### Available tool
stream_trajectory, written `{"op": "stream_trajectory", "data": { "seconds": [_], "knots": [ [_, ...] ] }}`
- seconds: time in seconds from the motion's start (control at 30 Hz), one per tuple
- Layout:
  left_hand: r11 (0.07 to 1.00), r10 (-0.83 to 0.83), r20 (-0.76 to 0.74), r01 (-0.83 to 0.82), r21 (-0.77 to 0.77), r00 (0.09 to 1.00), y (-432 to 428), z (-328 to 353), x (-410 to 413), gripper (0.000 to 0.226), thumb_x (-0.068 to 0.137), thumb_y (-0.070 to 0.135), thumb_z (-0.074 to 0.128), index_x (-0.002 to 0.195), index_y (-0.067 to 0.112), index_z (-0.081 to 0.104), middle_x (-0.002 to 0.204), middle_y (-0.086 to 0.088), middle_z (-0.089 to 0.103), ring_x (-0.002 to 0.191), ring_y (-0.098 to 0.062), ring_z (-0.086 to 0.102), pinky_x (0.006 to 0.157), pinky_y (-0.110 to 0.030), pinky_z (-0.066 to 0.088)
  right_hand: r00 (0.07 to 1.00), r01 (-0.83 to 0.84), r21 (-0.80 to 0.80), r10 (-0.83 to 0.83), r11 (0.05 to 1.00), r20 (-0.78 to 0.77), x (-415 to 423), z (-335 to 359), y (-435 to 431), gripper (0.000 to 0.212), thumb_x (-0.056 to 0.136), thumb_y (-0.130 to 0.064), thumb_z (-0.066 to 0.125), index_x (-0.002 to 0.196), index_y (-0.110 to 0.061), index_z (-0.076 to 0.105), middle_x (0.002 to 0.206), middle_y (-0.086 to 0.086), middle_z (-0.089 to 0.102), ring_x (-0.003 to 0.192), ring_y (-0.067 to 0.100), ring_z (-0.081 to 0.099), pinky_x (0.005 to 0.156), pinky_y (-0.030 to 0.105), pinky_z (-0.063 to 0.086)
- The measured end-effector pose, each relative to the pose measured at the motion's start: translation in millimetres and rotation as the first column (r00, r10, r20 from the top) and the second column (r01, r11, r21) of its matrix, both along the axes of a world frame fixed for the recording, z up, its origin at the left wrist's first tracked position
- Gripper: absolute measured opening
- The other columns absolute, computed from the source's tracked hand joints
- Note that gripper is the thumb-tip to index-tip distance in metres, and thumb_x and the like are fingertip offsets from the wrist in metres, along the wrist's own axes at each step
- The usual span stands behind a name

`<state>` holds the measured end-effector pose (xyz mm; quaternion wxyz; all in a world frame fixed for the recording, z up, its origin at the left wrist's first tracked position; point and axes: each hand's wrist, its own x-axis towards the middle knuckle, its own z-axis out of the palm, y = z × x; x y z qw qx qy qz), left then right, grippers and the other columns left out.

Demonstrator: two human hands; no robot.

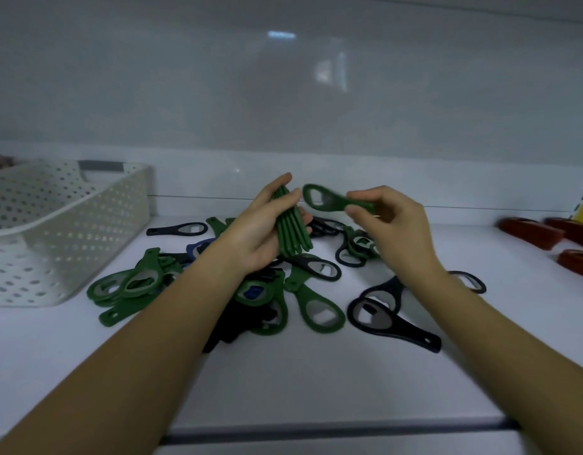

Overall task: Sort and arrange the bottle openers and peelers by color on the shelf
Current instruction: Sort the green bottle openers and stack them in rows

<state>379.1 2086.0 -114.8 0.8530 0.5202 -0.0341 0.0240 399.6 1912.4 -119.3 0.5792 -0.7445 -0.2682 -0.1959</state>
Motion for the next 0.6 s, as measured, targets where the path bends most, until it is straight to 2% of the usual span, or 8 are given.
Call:
{"op": "stream_trajectory", "data": {
  "seconds": [0.13, 0.2, 0.27, 0.33, 0.4, 0.5, 0.57, 0.6],
  "knots": [
    [0.998, -0.003, 0.052, 0.006, -0.063, 0.999, -1, -1, -1, 0.042, 0.092, 0.011, 0.052, 0.13, 0.029, 0.048, 0.106, -0.01, 0.056, 0.085, -0.019, 0.064, 0.067, -0.029, 0.058, 0.96, -0.28, -0.062, 0.279, 0.958, -0.021, -6, -8, 13, 0.032, 0.081, -0.004, 0.066, 0.103, -0.027, 0.064, 0.102, -0.008, 0.066, 0.095, 0.002, 0.064, 0.085, 0.015, 0.049],
    [0.999, -0.013, 0.067, 0.016, -0.046, 0.998, 2, -2, -2, 0.041, 0.092, 0.012, 0.051, 0.129, 0.031, 0.048, 0.108, -0.011, 0.054, 0.086, -0.018, 0.064, 0.067, -0.029, 0.058, 0.955, -0.294, -0.214, 0.297, 0.932, -0.016, -4, -13, 11, 0.038, 0.084, -0.007, 0.063, 0.116, -0.026, 0.058, 0.113, -0.009, 0.062, 0.105, -0.001, 0.059, 0.094, 0.016, 0.045],
    [0.999, -0.032, 0.095, 0.031, 0.012, 0.995, 3, -2, -3, 0.039, 0.092, 0.01, 0.051, 0.124, 0.033, 0.052, 0.103, -0.013, 0.057, 0.086, -0.018, 0.064, 0.072, -0.03, 0.059, 0.96, -0.263, -0.339, 0.281, 0.903, 0.003, -1, -17, 11, 0.038, 0.088, -0.009, 0.06, 0.122, -0.025, 0.055, 0.122, -0.008, 0.059, 0.112, -0.001, 0.054, 0.099, 0.018, 0.043],
    [0.995, -0.026, 0.136, 0.013, 0.095, 0.99, 2, -2, -4, 0.037, 0.092, 0.009, 0.052, 0.118, 0.033, 0.055, 0.103, -0.014, 0.057, 0.088, -0.018, 0.063, 0.074, -0.03, 0.057, 0.968, -0.238, -0.328, 0.25, 0.914, -0.007, 1, -17, 10, 0.034, 0.089, -0.009, 0.058, 0.118, -0.026, 0.059, 0.121, -0.008, 0.06, 0.109, 0.001, 0.057, 0.096, 0.019, 0.044],
    [0.962, 0.003, 0.216, -0.062, 0.265, 0.976, 1, -2, -5, 0.034, 0.091, 0.008, 0.054, 0.112, 0.035, 0.056, 0.104, -0.012, 0.055, 0.087, -0.016, 0.061, 0.073, -0.028, 0.057, 0.981, -0.193, -0.29, 0.19, 0.937, -0.039, 1, -15, 10, 0.028, 0.089, -0.009, 0.057, 0.11, -0.027, 0.06, 0.113, -0.008, 0.062, 0.098, 0.001, 0.059, 0.087, 0.02, 0.047],
    [0.815, -0.072, 0.345, -0.144, 0.561, 0.936, 2, -5, -7, 0.034, 0.089, 0.005, 0.058, 0.112, 0.029, 0.055, 0.101, -0.003, 0.053, 0.091, -0.01, 0.056, 0.076, -0.018, 0.053, 0.991, -0.13, -0.296, 0.112, 0.946, -0.074, 5, -16, 7, 0.022, 0.089, -0.012, 0.057, 0.109, -0.02, 0.06, 0.104, -0.007, 0.063, 0.09, -0.001, 0.058, 0.08, 0.015, 0.047],
    [0.741, -0.153, 0.361, -0.134, 0.658, 0.92, 1, -7, -9, 0.04, 0.088, 0.004, 0.059, 0.122, 0.024, 0.053, 0.104, 0.008, 0.055, 0.092, 0.002, 0.056, 0.08, -0.012, 0.048, 0.994, -0.095, -0.312, 0.073, 0.945, -0.082, 7, -18, 7, 0.021, 0.089, -0.012, 0.057, 0.109, -0.017, 0.061, 0.1, -0.005, 0.064, 0.088, 0.0, 0.058, 0.076, 0.01, 0.046],
    [0.707, -0.169, 0.367, -0.147, 0.691, 0.915, 1, -8, -9, 0.045, 0.088, 0.006, 0.06, 0.128, 0.025, 0.049, 0.111, 0.014, 0.054, 0.097, 0.009, 0.054, 0.084, -0.008, 0.045, 0.994, -0.086, -0.308, 0.061, 0.947, -0.091, 7, -18, 7, 0.02, 0.089, -0.013, 0.057, 0.108, -0.018, 0.061, 0.099, -0.005, 0.064, 0.087, 0.001, 0.059, 0.075, 0.009, 0.046]
  ]
}}
